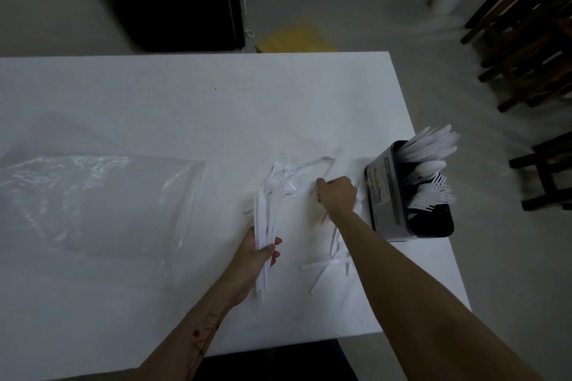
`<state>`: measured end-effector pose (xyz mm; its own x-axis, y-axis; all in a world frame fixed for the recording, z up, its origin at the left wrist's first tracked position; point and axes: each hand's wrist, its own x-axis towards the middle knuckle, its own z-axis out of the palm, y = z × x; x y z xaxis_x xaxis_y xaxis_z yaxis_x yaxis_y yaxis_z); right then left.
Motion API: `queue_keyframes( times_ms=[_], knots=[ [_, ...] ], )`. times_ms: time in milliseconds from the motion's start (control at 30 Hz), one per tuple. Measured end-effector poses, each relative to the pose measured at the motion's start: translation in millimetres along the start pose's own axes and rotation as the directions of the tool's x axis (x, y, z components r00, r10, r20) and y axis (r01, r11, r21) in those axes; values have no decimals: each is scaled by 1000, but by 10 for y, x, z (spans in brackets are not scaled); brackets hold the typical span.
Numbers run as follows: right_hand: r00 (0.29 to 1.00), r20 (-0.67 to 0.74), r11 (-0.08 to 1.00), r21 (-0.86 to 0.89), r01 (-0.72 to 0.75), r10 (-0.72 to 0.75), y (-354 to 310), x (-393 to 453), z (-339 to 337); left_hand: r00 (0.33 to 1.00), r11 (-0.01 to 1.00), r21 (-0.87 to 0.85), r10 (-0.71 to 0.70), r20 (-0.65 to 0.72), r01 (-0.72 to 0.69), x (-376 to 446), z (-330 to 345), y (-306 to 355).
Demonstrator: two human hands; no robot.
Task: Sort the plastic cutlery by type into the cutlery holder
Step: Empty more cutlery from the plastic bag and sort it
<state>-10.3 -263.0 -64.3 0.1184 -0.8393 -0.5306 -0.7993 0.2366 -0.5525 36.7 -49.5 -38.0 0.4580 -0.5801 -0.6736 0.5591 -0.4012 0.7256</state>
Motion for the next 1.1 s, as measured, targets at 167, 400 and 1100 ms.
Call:
queue_keyframes(
  times_ms=[167, 400, 1100],
  knots=[
    [993, 34, 990, 89, 113, -117, 176, -419, -177, 994, 995, -102, -28, -103, 17, 68, 96, 30],
    [854, 382, 931, 52, 361, -352, 494, -883, -134, 999, 995, -96, -15, -38, 12, 119, 184, 52],
    [989, 135, 990, 137, 44, -63, -51, -597, 416, 988, 978, -206, -13, -155, -19, -20, -212, -95]
  ],
)
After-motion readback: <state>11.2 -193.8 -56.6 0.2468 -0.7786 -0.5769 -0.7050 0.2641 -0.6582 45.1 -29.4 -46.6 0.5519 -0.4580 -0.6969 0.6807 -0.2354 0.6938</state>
